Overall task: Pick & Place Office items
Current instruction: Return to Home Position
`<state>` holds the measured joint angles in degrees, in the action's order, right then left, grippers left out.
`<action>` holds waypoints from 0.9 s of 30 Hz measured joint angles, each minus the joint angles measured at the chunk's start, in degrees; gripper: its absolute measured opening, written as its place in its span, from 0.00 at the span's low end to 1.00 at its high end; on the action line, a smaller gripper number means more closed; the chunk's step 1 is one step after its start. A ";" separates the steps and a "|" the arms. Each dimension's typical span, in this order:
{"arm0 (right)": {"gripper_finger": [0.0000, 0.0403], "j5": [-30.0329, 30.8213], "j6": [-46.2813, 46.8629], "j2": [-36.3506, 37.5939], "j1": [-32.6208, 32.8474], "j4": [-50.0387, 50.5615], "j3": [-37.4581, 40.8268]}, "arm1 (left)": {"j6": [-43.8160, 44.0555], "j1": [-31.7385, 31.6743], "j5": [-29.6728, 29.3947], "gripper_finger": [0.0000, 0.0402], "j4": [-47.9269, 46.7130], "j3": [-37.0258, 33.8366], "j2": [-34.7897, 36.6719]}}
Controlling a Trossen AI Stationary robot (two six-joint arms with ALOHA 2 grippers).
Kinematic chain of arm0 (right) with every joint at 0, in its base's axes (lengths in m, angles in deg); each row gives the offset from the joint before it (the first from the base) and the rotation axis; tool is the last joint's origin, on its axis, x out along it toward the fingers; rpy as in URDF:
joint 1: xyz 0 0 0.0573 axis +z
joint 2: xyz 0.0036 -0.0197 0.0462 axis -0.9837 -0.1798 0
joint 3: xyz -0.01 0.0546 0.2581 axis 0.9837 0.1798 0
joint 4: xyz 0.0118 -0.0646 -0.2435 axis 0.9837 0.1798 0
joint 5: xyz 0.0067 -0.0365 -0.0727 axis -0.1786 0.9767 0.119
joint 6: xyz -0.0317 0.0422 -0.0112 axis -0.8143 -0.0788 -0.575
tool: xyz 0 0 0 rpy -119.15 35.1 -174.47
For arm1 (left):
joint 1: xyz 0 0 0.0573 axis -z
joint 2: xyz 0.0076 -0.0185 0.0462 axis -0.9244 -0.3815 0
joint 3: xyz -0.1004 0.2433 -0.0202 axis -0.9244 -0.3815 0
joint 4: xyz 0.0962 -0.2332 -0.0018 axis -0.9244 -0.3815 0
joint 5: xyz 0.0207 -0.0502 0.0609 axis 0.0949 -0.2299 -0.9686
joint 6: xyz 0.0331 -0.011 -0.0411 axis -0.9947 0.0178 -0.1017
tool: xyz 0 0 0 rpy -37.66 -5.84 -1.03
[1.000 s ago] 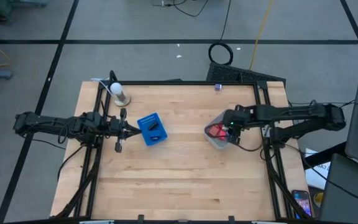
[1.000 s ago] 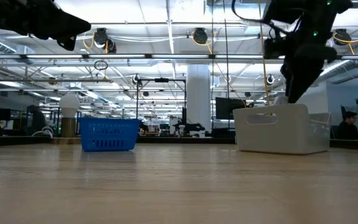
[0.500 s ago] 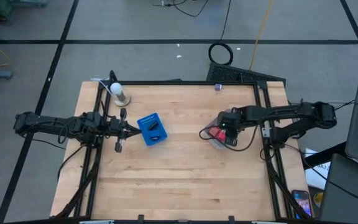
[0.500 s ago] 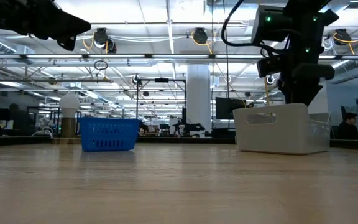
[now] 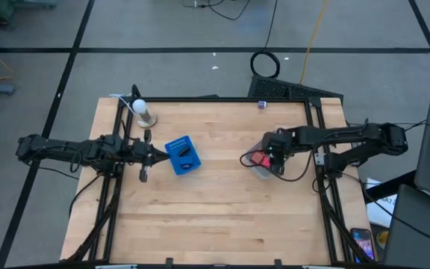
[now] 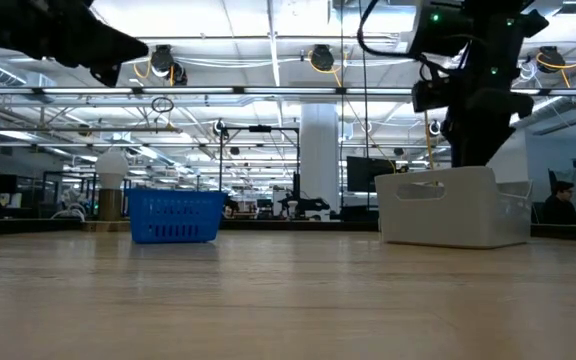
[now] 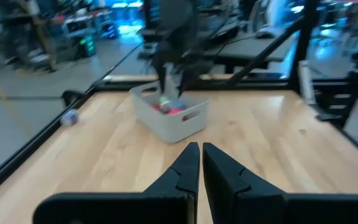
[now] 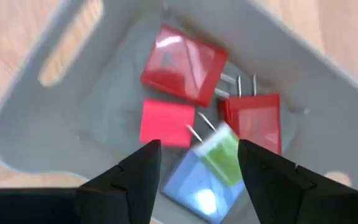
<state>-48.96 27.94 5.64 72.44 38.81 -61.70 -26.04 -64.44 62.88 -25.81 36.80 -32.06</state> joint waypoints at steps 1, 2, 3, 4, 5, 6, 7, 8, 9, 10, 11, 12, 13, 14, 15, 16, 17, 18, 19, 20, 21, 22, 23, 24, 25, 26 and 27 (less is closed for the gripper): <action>0.51 -0.13 -0.31 0.79 0.00 -0.77 0.00 | 0.44 -0.20 -0.95 0.06 -0.65 0.02 0.00; 0.50 -0.98 -0.99 1.88 0.00 -1.77 0.00 | 0.66 -0.48 -1.50 0.06 -1.26 0.01 0.04; 0.49 -2.18 -1.99 3.07 -0.01 -3.01 0.00 | 0.67 -0.88 -1.55 0.05 -1.97 0.01 0.26; 0.49 -3.35 -2.90 4.43 -0.01 -4.47 0.00 | 0.63 -1.32 -1.54 0.04 -2.93 0.00 0.68; 0.48 -4.46 -3.63 6.05 0.00 -6.32 0.00 | 0.55 -1.86 -1.49 0.03 -3.87 0.01 1.18; 0.46 -5.35 -4.01 7.66 0.00 -8.46 0.00 | 0.33 -2.49 -1.24 0.01 -4.71 0.02 1.71; 0.45 -6.04 -4.32 9.38 0.02 -10.59 0.00 | 0.07 -3.19 -0.97 0.01 -5.73 0.02 2.26; 0.42 -6.84 -4.67 11.18 0.02 -12.44 0.00 | -0.34 -3.97 -0.42 0.01 -6.67 0.02 2.92; 0.40 -7.34 -4.98 12.91 0.02 -13.96 0.00 | -0.91 -4.81 0.09 0.01 -7.43 0.02 3.69; 0.36 -7.39 -5.19 14.48 0.02 -15.14 0.00 | -1.52 -5.64 0.59 0.01 -7.83 0.02 4.49; 0.33 -7.33 -5.47 16.07 0.02 -15.95 0.00 | -2.44 -6.58 1.15 0.01 -8.21 0.06 5.22; 0.29 -7.32 -6.12 17.54 0.02 -16.44 0.00 | -3.34 -7.55 1.57 0.01 -9.37 0.37 6.03; 0.24 -7.31 -7.07 18.88 -0.09 -16.58 0.00 | -4.32 -8.59 1.86 0.01 -11.19 1.07 6.82; 0.20 -7.32 -8.02 20.19 -0.31 -16.63 0.00 | -5.29 -9.60 2.17 0.01 -12.72 2.03 7.42; 0.15 -7.34 -8.56 21.44 -0.52 -16.85 0.04 | -5.97 -10.60 2.88 0.00 -13.97 3.00 7.93; 0.10 -7.41 -8.80 22.65 -0.79 -17.80 0.31 | -6.57 -11.52 3.61 0.00 -15.08 3.88 8.34; 0.05 -7.48 -8.88 24.03 -1.11 -19.30 0.75 | -6.96 -12.33 4.64 0.00 -15.63 4.63 8.79; 0.03 -7.99 -9.06 25.46 -1.45 -20.87 1.33 | -7.06 -13.06 5.71 0.00 -15.72 5.25 9.28; 0.02 -9.41 -9.40 26.81 -1.82 -22.32 1.93 | -7.43 -13.69 7.02 0.00 -15.66 5.83 9.88; 0.02 -11.06 -9.71 28.34 -2.11 -23.82 2.62 | -7.93 -14.24 8.80 0.00 -15.40 6.05 10.69; 0.03 -12.59 -9.95 29.84 -2.41 -25.29 3.48 | -8.41 -14.73 10.67 0.00 -14.87 6.05 11.68; 0.04 -13.64 -10.03 31.51 -2.70 -26.80 4.58 | -8.61 -15.17 12.61 0.00 -13.84 6.00 12.86; 0.04 -14.50 -10.04 33.37 -3.02 -28.49 5.94 | -8.68 -15.58 14.22 0.00 -12.71 5.97 13.98; 0.04 -15.02 -9.91 35.21 -3.35 -30.59 7.47 | -8.66 -15.93 14.96 0.00 -12.31 5.97 15.10; 0.03 -15.16 -9.57 36.95 -3.63 -32.71 9.11 | -8.51 -16.30 14.86 0.00 -12.41 5.97 16.28; 0.02 -15.60 -9.11 38.64 -4.04 -34.46 10.75 | -8.28 -16.63 14.29 0.00 -12.70 5.97 17.29; 0.01 -16.46 -8.68 40.38 -4.47 -35.65 12.41 | -7.71 -16.87 13.67 0.00 -13.17 5.95 18.17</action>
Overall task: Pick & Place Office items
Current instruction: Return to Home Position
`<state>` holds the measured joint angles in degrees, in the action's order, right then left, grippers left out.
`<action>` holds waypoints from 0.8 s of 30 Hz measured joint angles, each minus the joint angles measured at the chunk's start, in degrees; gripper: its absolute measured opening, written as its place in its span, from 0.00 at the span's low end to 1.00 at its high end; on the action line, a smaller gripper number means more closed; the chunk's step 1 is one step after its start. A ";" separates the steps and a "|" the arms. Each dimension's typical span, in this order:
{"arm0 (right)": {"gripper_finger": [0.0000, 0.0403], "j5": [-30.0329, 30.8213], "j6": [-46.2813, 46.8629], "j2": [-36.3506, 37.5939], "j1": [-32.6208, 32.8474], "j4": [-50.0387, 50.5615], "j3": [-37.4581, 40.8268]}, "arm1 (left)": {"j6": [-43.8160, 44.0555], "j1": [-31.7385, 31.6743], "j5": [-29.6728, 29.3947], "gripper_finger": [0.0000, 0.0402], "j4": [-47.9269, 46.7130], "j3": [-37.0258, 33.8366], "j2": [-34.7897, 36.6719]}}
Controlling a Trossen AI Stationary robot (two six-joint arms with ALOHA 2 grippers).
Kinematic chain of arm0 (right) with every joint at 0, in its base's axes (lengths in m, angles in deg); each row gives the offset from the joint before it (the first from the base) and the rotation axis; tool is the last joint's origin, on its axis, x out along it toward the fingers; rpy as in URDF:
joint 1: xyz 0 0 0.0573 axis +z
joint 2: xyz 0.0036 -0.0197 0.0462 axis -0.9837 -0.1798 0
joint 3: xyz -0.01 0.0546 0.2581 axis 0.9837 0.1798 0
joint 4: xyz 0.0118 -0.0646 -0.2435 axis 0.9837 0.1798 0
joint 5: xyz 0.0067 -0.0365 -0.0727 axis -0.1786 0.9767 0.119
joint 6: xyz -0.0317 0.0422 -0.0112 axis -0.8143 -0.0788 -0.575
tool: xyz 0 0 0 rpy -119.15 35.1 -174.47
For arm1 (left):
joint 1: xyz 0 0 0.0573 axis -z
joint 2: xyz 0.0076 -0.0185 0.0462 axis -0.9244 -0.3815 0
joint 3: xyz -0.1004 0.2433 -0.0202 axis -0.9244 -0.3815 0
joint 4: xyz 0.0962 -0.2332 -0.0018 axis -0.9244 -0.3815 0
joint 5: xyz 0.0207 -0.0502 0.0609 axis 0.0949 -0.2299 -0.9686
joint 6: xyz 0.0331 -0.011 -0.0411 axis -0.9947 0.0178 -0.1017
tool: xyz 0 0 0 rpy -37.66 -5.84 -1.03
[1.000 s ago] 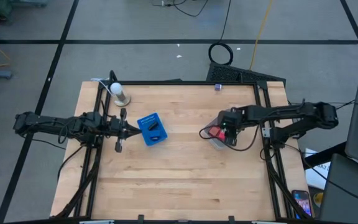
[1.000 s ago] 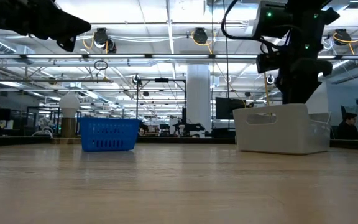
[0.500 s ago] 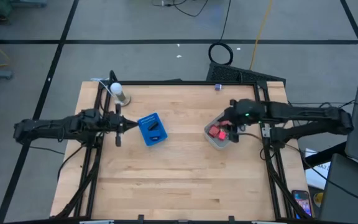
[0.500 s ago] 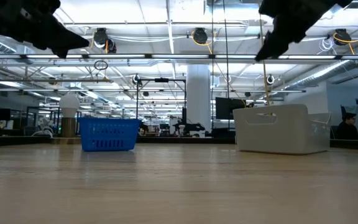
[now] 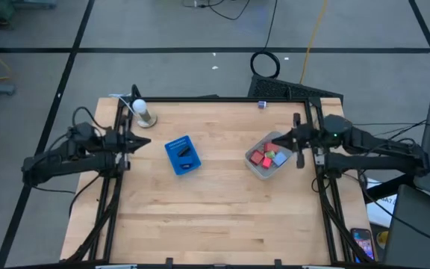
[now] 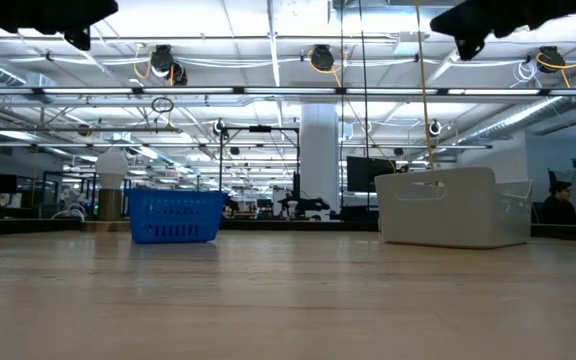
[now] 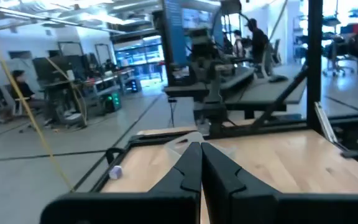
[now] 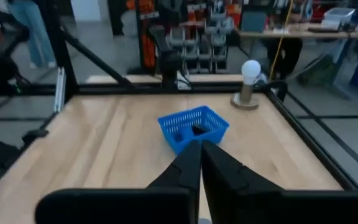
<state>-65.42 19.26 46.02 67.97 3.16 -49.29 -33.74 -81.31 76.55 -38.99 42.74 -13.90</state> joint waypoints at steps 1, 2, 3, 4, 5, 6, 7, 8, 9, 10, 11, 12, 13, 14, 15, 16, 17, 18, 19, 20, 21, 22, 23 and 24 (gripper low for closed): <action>0.01 -0.72 0.64 1.66 -0.40 -0.76 1.58 | 0.44 -0.24 -0.20 0.00 -0.41 -0.04 0.71; 0.01 -1.40 1.29 3.32 -0.83 -1.16 2.96 | 0.85 -0.42 -0.33 0.00 -0.63 -0.04 1.21; 0.01 -1.40 2.02 4.98 -1.20 -1.79 4.47 | 1.11 -0.50 -0.75 0.00 -1.14 -0.04 1.64; 0.01 -1.30 2.90 6.57 -1.60 -2.51 5.97 | 1.47 -0.53 -1.53 0.00 -1.81 -0.07 2.01; 0.00 -1.20 3.72 8.15 -1.96 -3.18 7.41 | 1.87 -0.51 -2.55 0.00 -2.34 -0.09 2.22; 0.00 -1.17 4.30 9.78 -2.36 -3.61 8.79 | 2.00 -0.51 -3.49 0.00 -2.97 -0.09 2.36; 0.00 -1.13 4.91 11.34 -2.76 -3.67 9.89 | 2.22 -0.51 -4.10 0.00 -3.65 -0.13 2.48; 0.00 -1.14 5.27 12.86 -3.10 -3.78 10.92 | 2.29 -0.51 -4.30 0.00 -3.70 -0.45 2.49; 0.00 -1.13 5.37 14.24 -3.41 -3.97 12.00 | 2.37 -0.51 -4.29 0.00 -3.38 -0.99 2.49; 0.00 -1.12 5.39 15.50 -3.64 -4.02 13.00 | 2.43 -0.51 -4.18 0.00 -3.02 -1.70 2.49; 0.00 -0.77 5.58 16.76 -3.75 -4.00 14.13 | 2.33 -0.51 -4.06 0.00 -2.71 -2.51 2.49; 0.00 0.29 5.93 17.80 -3.77 -3.76 15.12 | 2.27 -0.51 -4.09 0.00 -2.10 -3.41 2.49; 0.00 1.45 6.23 18.71 -3.77 -3.67 15.98 | 2.24 -0.51 -4.21 0.00 -0.95 -4.41 2.49; 0.00 1.95 6.48 19.64 -3.75 -3.72 16.79 | 2.18 -0.51 -4.47 0.00 0.51 -5.49 2.47; 0.00 1.97 6.57 20.40 -3.77 -3.78 17.52 | 2.04 -0.49 -4.51 0.00 2.04 -6.55 2.49; 0.00 1.86 6.48 21.04 -3.75 -3.89 18.22 | 1.56 -0.48 -4.34 0.00 3.50 -7.54 2.47; 0.00 1.80 6.48 21.60 -3.75 -3.93 18.94 | 1.01 -0.48 -3.82 0.00 4.72 -8.50 2.49; 0.00 1.77 6.46 22.04 -3.72 -3.85 19.64 | 0.68 -0.48 -3.24 0.00 5.31 -9.25 2.49; 0.00 1.80 6.34 22.46 -3.72 -3.80 20.24 | 0.35 -0.48 -2.97 0.00 5.66 -9.89 2.49; 0.00 1.80 5.99 22.94 -3.72 -3.81 20.85 | 0.11 -0.46 -2.63 0.00 5.89 -10.50 2.49; 0.00 1.80 5.60 23.54 -3.72 -3.82 21.47 | -0.13 -0.48 -2.31 0.00 6.07 -11.10 2.49; 0.00 1.80 5.41 24.15 -3.72 -3.97 22.11 | -0.53 -0.48 -1.69 0.00 6.09 -11.71 2.49; 0.00 1.84 5.35 24.74 -3.72 -4.49 22.91 | -0.98 -0.48 -1.01 0.00 6.07 -12.29 2.49; 0.00 1.86 5.39 25.32 -3.72 -5.25 23.78 | -1.47 -0.48 -0.32 0.00 6.08 -12.86 2.49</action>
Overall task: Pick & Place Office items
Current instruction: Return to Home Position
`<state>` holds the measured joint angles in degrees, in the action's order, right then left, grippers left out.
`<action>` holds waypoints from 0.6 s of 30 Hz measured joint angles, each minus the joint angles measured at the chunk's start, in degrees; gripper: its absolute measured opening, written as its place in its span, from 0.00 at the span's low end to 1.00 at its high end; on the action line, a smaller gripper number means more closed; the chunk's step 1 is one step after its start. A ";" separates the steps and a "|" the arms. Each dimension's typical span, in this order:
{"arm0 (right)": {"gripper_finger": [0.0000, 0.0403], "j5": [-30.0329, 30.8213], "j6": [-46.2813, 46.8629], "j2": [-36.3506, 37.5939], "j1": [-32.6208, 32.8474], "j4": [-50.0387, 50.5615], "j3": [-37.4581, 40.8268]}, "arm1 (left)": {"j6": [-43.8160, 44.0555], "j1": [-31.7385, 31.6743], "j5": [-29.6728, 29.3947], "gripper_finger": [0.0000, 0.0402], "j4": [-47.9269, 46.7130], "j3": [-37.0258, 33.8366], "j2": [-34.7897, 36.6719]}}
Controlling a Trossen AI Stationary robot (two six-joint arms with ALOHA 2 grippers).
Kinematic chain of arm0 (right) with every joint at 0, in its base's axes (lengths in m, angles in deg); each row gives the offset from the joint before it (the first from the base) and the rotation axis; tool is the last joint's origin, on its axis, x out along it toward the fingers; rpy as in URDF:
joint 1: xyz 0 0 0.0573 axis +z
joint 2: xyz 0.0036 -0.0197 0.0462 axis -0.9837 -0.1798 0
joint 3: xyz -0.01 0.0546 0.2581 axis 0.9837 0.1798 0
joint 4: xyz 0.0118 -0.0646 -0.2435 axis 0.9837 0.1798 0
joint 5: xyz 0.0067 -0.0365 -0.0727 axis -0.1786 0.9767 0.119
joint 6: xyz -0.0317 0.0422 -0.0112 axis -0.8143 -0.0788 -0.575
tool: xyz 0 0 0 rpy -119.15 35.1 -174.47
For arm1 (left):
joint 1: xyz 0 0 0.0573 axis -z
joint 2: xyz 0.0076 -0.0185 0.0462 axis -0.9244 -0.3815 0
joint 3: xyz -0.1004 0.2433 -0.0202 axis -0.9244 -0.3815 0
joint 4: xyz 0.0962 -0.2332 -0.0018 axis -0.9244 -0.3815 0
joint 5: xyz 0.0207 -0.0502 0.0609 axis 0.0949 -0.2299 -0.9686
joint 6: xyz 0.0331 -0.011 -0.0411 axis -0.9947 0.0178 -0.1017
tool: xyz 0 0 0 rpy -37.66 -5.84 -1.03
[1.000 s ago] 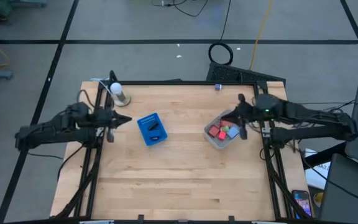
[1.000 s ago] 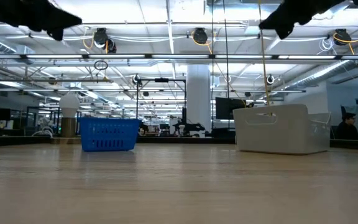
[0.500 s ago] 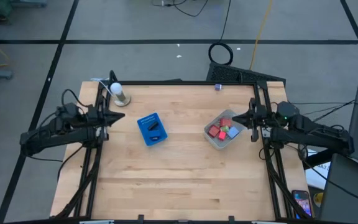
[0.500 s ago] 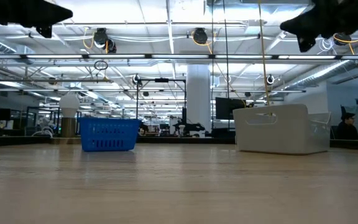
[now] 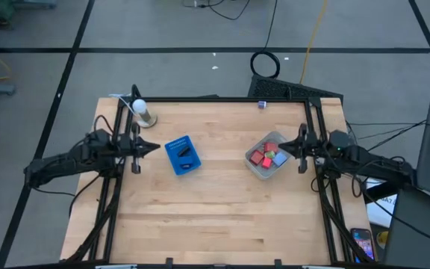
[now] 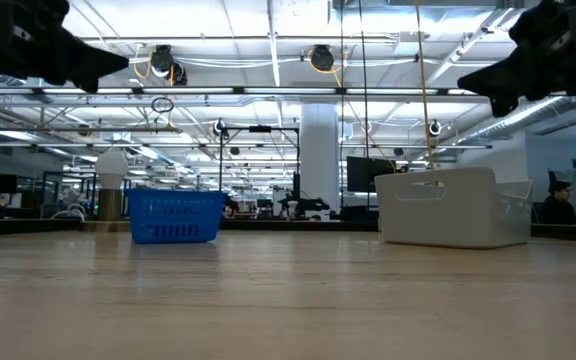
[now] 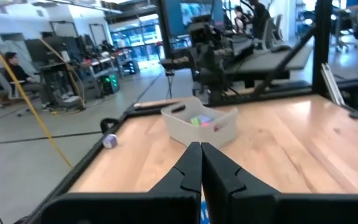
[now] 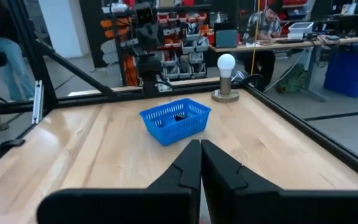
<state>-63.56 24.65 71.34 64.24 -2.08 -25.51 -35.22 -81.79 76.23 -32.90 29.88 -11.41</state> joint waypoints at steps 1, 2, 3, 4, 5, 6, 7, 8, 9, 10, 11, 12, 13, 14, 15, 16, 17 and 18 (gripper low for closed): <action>0.00 -0.02 0.34 0.55 0.00 -0.92 0.93 | -0.33 0.01 0.30 0.00 -0.04 -0.48 0.00; 0.00 -0.04 0.96 1.08 0.00 -1.83 1.81 | -0.57 0.02 0.43 0.00 0.03 -0.84 -0.01; 0.00 -0.06 1.44 1.55 0.00 -2.37 2.57 | -0.59 0.02 0.43 0.00 0.33 -1.16 0.00; 0.00 -0.10 1.64 1.84 0.00 -2.65 3.15 | -0.57 0.02 0.41 0.00 0.70 -1.49 0.00; 0.00 -0.13 1.81 2.07 0.00 -2.72 3.73 | -0.49 0.02 0.41 0.00 1.11 -1.81 0.00; 0.00 -0.13 1.92 2.24 0.00 -2.68 4.31 | -0.12 0.02 0.41 0.00 1.31 -2.07 0.00; 0.00 -0.09 1.91 2.33 0.00 -2.68 4.82 | 0.17 0.02 0.34 0.00 1.42 -2.35 0.00; 0.00 -0.09 1.90 2.38 0.00 -2.83 5.25 | 0.26 0.02 0.31 0.00 1.48 -2.67 0.00; 0.00 -0.08 1.92 2.43 0.00 -3.08 5.65 | 0.13 0.02 0.25 0.00 1.52 -3.16 0.00; 0.00 -0.04 1.92 2.43 0.00 -3.51 6.01 | 0.08 0.02 0.17 0.00 1.54 -3.73 -0.01; 0.00 -0.04 1.88 2.43 0.00 -4.01 6.49 | 0.07 0.02 0.14 0.00 1.65 -4.26 -0.02; 0.00 -0.02 1.84 2.43 0.00 -4.44 7.01 | 0.09 0.02 0.14 0.00 2.25 -4.80 -0.02; 0.00 -0.01 1.79 2.41 0.00 -4.78 7.47 | 0.17 0.02 0.14 0.00 3.23 -5.30 0.00; 0.00 0.02 1.75 2.40 0.00 -4.92 7.88 | 0.18 0.02 0.14 0.00 4.09 -5.79 0.00; 0.00 0.15 1.79 2.40 0.00 -5.13 8.11 | 0.24 -0.02 0.12 0.00 4.88 -6.40 0.00; 0.00 0.19 1.94 2.43 0.00 -5.44 8.34 | 0.37 -0.02 0.12 0.00 5.50 -7.02 0.00; 0.00 0.21 2.16 2.43 0.00 -5.67 8.57 | 0.62 -0.02 0.12 0.00 6.42 -7.68 -0.01; 0.00 0.26 2.45 2.43 0.00 -5.93 8.84 | 0.77 -0.01 0.12 0.00 7.68 -8.30 0.00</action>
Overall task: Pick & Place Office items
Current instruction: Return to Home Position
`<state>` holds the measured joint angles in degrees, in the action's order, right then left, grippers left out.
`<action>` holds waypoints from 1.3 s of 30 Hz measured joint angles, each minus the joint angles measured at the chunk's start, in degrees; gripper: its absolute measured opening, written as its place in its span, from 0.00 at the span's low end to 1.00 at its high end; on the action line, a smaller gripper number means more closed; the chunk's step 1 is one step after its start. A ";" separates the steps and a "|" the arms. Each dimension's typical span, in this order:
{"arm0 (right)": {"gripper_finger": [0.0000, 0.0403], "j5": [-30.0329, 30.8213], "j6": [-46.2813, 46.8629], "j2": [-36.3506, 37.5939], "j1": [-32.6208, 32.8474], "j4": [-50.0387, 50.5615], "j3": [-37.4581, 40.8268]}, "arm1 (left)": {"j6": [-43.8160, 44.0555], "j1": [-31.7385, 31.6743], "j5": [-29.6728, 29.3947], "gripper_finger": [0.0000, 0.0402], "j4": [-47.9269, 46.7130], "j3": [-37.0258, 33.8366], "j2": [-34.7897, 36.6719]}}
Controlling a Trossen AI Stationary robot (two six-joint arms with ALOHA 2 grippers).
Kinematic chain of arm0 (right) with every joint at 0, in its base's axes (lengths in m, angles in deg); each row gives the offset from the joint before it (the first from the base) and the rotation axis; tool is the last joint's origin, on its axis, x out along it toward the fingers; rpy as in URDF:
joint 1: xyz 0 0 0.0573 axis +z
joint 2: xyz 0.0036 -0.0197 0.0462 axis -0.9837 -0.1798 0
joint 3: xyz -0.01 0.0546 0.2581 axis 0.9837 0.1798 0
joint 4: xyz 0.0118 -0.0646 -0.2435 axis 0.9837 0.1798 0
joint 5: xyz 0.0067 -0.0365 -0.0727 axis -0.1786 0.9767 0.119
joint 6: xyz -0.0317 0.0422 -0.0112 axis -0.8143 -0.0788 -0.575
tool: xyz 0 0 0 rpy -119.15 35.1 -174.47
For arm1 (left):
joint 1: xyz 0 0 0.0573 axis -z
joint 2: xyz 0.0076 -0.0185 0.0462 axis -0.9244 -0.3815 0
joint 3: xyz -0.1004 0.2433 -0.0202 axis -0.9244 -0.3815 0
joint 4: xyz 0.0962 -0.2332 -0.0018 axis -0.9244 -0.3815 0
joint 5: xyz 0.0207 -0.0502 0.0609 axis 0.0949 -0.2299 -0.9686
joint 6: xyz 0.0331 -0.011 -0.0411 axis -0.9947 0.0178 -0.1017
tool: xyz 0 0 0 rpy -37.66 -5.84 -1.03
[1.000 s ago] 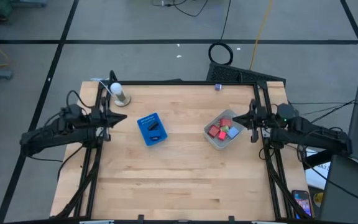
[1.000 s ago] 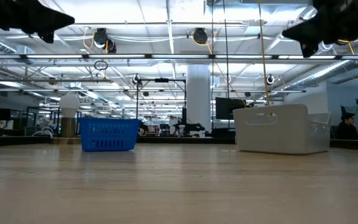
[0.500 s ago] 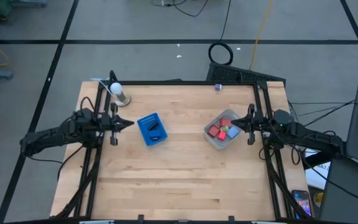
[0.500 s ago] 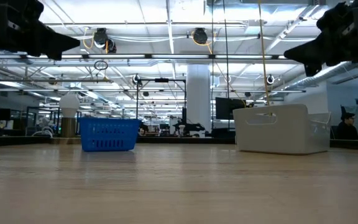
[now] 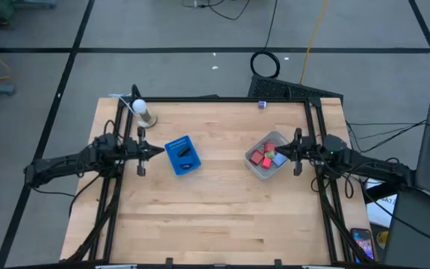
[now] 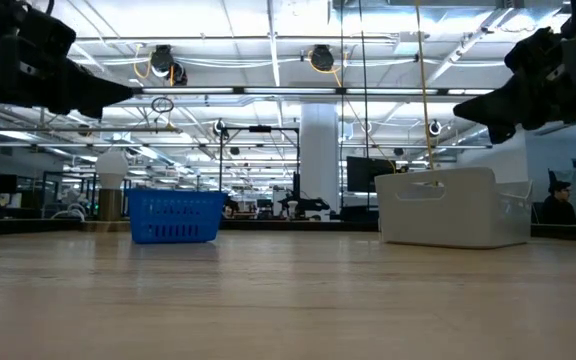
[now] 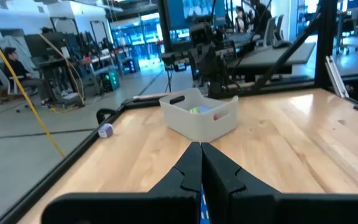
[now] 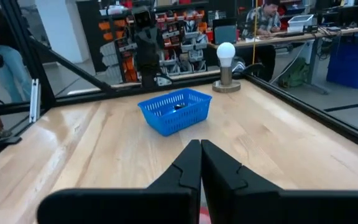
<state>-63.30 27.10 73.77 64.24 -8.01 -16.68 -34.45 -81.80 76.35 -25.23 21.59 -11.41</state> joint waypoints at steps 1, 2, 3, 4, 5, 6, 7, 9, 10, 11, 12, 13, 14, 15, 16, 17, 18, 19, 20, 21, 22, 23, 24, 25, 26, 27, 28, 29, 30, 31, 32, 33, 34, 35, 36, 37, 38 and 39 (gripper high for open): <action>0.00 0.16 0.28 -0.02 0.00 -0.12 0.28 | 0.32 -0.01 0.00 0.00 1.22 -0.56 0.00; 0.00 0.54 0.55 0.00 0.00 -0.30 0.59 | 0.61 -0.01 -0.02 0.00 1.97 -1.08 0.00; 0.00 1.23 0.84 0.00 0.00 -0.59 0.91 | 0.71 0.00 -0.02 0.00 2.52 -1.56 -0.01; 0.00 1.52 1.09 -0.02 0.00 -1.03 1.22 | 1.03 0.01 -0.01 0.00 2.88 -1.94 -0.02; 0.00 1.53 1.16 -0.02 0.00 -1.65 1.58 | 1.10 0.01 0.02 0.00 3.27 -2.17 -0.02; 0.00 1.55 1.18 -0.02 0.00 -2.33 1.94 | 1.11 0.01 0.02 0.00 3.60 -2.23 -0.02; 0.00 1.59 1.18 -0.02 0.00 -2.96 2.27 | 1.13 0.01 0.02 0.00 4.05 -2.22 -0.02; 0.00 2.47 1.17 -0.02 0.00 -3.62 2.70 | 0.63 0.01 0.21 0.00 4.26 -2.21 -0.02; 0.00 3.69 1.44 -0.02 0.02 -3.57 2.78 | -0.08 0.01 0.68 0.00 4.24 -2.21 -0.02; 0.00 5.30 1.93 -0.02 0.02 -3.41 2.82 | -1.01 0.01 1.41 0.00 4.38 -2.21 -0.02; 0.00 6.73 2.17 -0.04 0.02 -3.32 2.83 | -1.94 0.01 1.78 0.00 4.79 -2.21 -0.02; 0.00 7.52 2.13 -0.07 0.01 -3.32 2.83 | -2.59 0.03 2.00 0.00 5.52 -2.21 -0.02; 0.00 8.18 1.90 -0.07 0.00 -3.49 2.86 | -3.01 0.03 2.03 0.01 6.60 -2.21 -0.02; 0.00 8.44 1.60 -0.07 0.00 -3.98 2.87 | -3.10 0.03 2.02 0.01 7.56 -2.21 -0.02; 0.00 8.46 1.48 -0.07 0.00 -4.68 2.87 | -3.11 0.03 2.03 0.01 8.43 -2.21 -0.02; 0.00 8.46 1.42 -0.07 0.00 -5.46 2.88 | -3.10 0.03 2.03 0.01 9.30 -2.21 -0.02; 0.00 8.46 1.42 -0.07 0.00 -6.09 2.89 | -3.05 0.03 2.03 0.01 10.25 -2.21 -0.02; 0.00 8.46 1.38 -0.07 0.00 -6.47 2.89 | -2.91 0.03 2.03 0.01 11.13 -2.21 -0.02; 0.00 8.55 1.40 -0.07 0.00 -6.68 2.89 | -2.45 0.03 2.03 0.01 11.89 -2.21 -0.02; 0.00 8.56 1.42 -0.07 0.00 -6.96 2.90 | -1.94 0.03 2.03 0.01 12.29 -2.21 -0.02; 0.00 8.58 1.46 -0.07 0.00 -7.12 2.93 | -1.50 0.03 2.03 0.01 12.59 -2.21 -0.02; 0.00 8.61 1.42 -0.07 0.00 -7.10 2.93 | -1.51 0.03 2.01 0.01 12.65 -2.21 -0.02; 0.00 8.61 1.42 -0.07 0.00 -7.05 2.93 | -1.56 0.03 2.01 0.01 12.66 -2.21 -0.02; 0.00 8.61 1.46 -0.07 0.00 -7.07 2.93 | -1.58 0.03 2.01 0.01 12.63 -2.21 -0.02; 0.00 8.61 1.61 -0.07 0.00 -7.10 2.93 | -1.36 0.03 2.01 0.01 12.59 -2.21 -0.02; 0.00 8.60 1.87 -0.07 0.00 -7.10 2.93 | -0.43 0.03 2.01 0.01 12.35 -2.19 -0.02; 0.00 8.57 2.01 -0.07 0.02 -6.99 2.95 | 1.09 0.03 2.01 0.01 11.78 -2.19 -0.02; 0.00 8.55 2.00 -0.07 0.07 -6.79 2.96 | 2.88 0.03 1.91 0.01 11.27 -2.19 -0.02; 0.00 8.55 1.79 -0.07 0.13 -6.53 2.96 | 4.31 0.03 1.54 0.01 10.89 -2.19 -0.04; 0.00 8.59 1.24 -0.07 0.13 -6.04 2.98 | 5.26 0.01 1.32 0.01 10.64 -2.19 -0.02; 0.00 8.59 0.50 -0.07 0.13 -5.37 2.98 | 5.69 0.01 1.21 0.01 10.28 -2.19 -0.02; 0.00 8.58 -0.18 -0.08 0.13 -4.54 2.98 | 5.68 0.01 1.09 0.01 9.82 -2.19 -0.02; 0.00 8.59 -1.03 -0.10 0.13 -3.88 2.98 | 5.52 0.01 1.02 0.01 9.39 -2.19 -0.03; 0.00 8.59 -1.91 -0.11 0.13 -3.61 3.00 | 4.92 0.03 0.69 0.01 9.13 -2.19 -0.02; 0.00 8.59 -2.81 -0.11 0.13 -3.45 3.00 | 4.05 0.03 -0.10 0.01 8.89 -2.19 -0.02; 0.00 8.59 -3.87 -0.11 0.13 -3.32 3.00 | 2.97 0.02 -1.27 0.01 8.63 -2.19 -0.02; 0.00 8.59 -4.78 -0.11 0.13 -3.31 3.00 | 1.78 0.01 -2.34 0.01 8.55 -2.19 -0.04; 0.00 8.61 -5.41 -0.11 0.13 -3.33 3.00 | 0.80 0.01 -3.41 0.01 8.66 -2.19 -0.04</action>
<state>-54.69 21.69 73.66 64.37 -11.35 -13.68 -33.64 -81.79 72.94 -16.57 19.40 -11.45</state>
